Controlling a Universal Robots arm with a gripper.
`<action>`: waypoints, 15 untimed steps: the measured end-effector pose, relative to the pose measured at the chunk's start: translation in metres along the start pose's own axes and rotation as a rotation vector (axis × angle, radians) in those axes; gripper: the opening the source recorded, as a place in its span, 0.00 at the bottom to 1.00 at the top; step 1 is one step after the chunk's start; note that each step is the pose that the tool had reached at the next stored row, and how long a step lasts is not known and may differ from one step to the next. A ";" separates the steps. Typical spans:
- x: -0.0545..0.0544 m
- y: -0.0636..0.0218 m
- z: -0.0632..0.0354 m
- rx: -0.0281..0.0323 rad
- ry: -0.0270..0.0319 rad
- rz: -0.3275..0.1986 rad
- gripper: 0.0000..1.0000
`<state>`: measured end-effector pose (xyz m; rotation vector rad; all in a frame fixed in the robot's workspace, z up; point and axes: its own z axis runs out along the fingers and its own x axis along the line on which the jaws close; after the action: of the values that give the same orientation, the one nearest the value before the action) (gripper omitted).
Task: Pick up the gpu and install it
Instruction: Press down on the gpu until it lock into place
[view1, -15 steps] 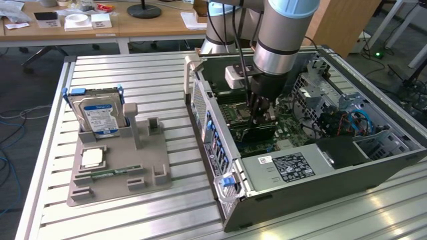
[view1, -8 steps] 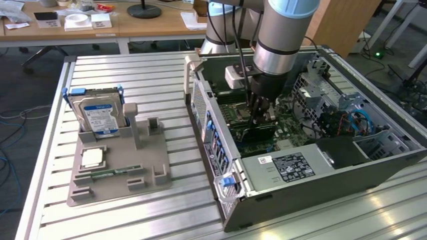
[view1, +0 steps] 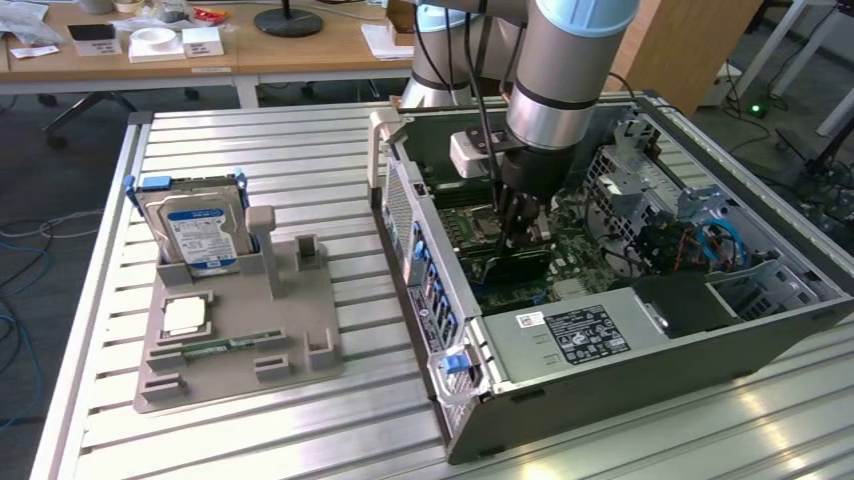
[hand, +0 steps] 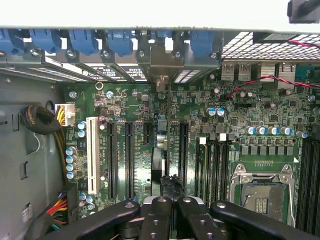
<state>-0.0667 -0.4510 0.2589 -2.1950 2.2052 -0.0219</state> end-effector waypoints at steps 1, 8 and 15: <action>0.000 0.0000 0.0000 0.0000 0.0000 0.000 0.11; 0.001 0.0001 -0.0001 -0.0001 -0.0008 0.000 0.11; 0.001 0.0000 0.0000 0.0000 -0.0011 0.000 0.11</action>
<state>-0.0668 -0.4520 0.2589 -2.1945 2.2046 -0.0207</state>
